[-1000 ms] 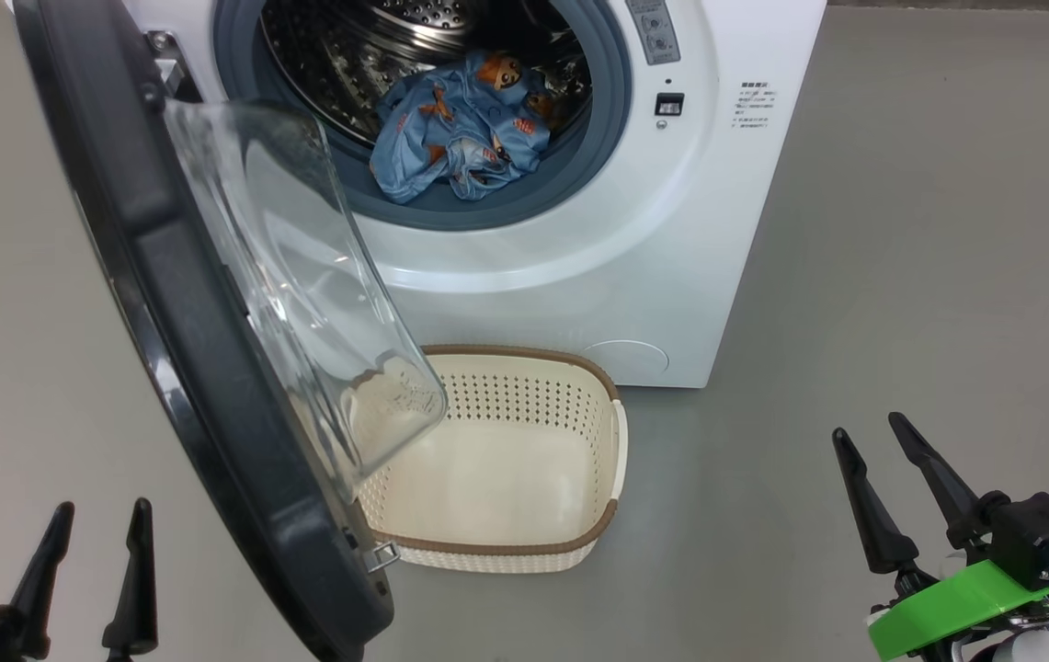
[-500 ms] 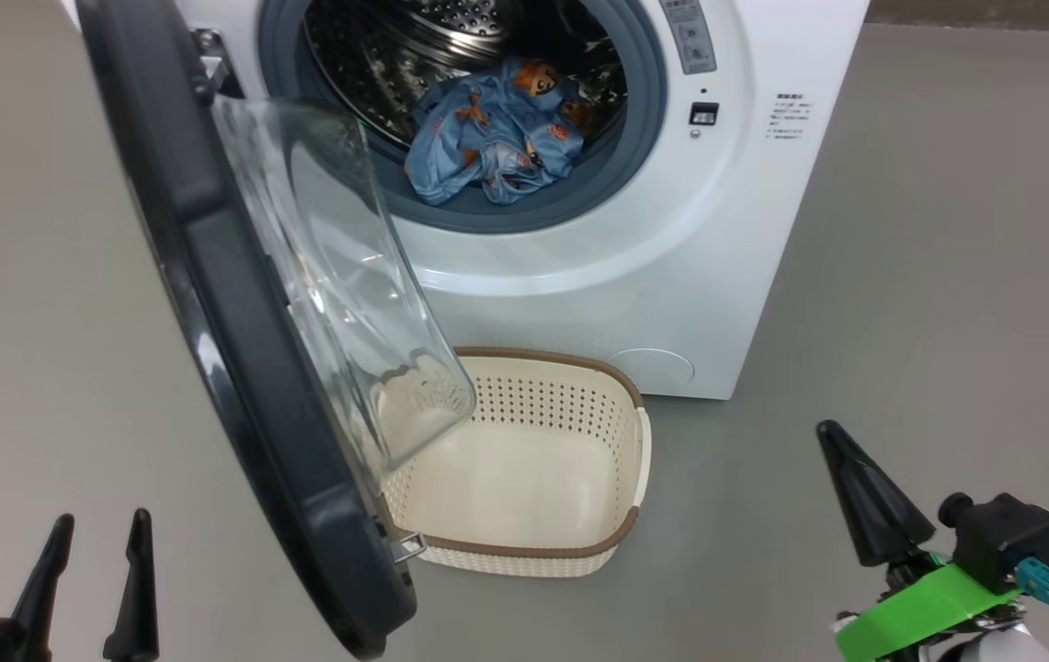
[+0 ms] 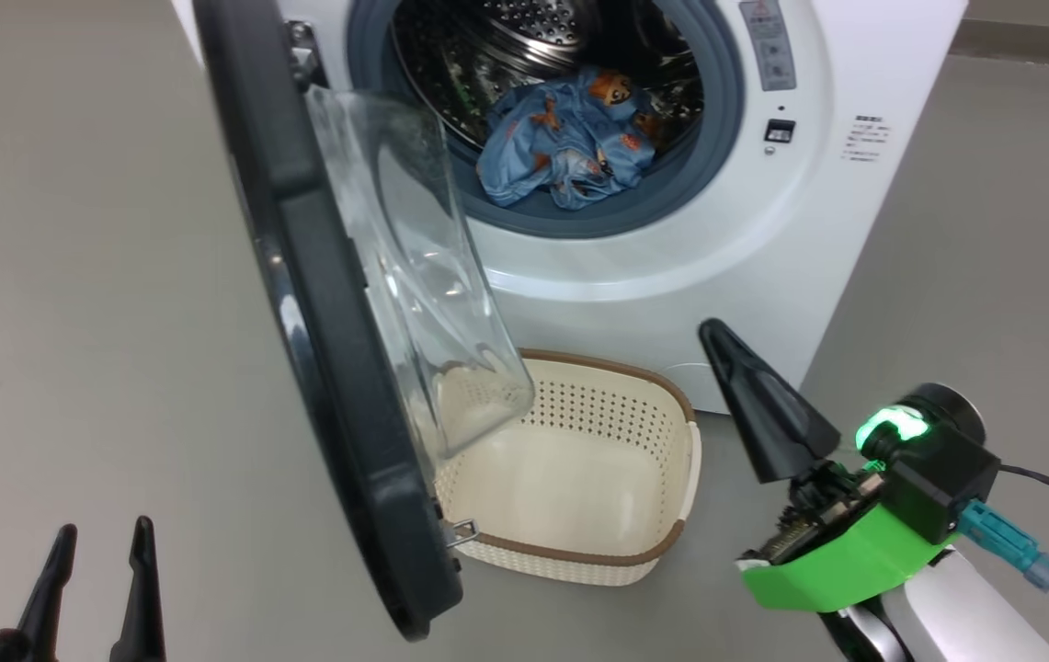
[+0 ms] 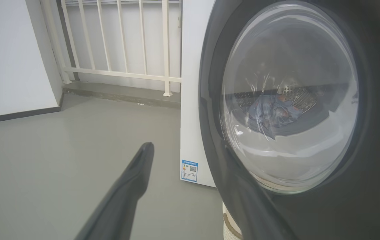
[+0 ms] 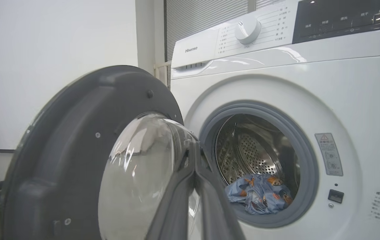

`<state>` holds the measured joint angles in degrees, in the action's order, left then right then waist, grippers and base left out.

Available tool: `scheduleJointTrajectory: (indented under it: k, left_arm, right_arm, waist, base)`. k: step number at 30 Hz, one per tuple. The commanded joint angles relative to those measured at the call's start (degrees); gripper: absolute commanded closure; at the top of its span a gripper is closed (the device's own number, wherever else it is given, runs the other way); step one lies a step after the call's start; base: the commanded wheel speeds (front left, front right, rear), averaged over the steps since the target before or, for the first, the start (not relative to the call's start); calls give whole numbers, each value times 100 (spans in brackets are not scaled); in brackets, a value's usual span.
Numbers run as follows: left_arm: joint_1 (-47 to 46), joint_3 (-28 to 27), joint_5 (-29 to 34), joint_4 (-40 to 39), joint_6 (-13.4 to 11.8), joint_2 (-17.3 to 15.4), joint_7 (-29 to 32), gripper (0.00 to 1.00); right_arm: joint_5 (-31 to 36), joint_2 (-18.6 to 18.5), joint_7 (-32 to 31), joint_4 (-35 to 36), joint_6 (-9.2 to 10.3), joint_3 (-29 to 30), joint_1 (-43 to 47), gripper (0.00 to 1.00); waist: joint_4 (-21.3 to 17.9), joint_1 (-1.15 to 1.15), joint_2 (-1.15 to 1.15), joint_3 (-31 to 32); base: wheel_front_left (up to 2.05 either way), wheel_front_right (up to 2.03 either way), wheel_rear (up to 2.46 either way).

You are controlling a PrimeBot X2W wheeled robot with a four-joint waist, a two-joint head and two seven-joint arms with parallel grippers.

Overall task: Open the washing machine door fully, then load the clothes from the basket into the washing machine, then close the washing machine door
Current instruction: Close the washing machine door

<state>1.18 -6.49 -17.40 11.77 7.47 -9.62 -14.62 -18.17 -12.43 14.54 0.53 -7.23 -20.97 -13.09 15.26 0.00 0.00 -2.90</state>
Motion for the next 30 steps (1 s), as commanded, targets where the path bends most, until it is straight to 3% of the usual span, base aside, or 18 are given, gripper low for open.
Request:
scheduleJointTrajectory:
  k: [1,16,30]
  left_arm:
    - [-87,-216,75,-164,2,-78,-38,0]
    - [-40,-220,105,-173,2,55,-38,0]
    - [-95,-176,105,-122,2,162,-38,0]
  right_arm:
    - [-42,29,46,260,-25,-193,-242,100]
    - [-363,383,46,987,-25,-1604,-1001,100]
    - [-831,554,46,408,-25,-2989,-1316,100]
  waist:
    - [139,0,0,30]
    - [705,0,0,103]
    - [972,0,0,18]
  base:
    - [0,0,0]
    - [0,0,0]
    - [0,0,0]
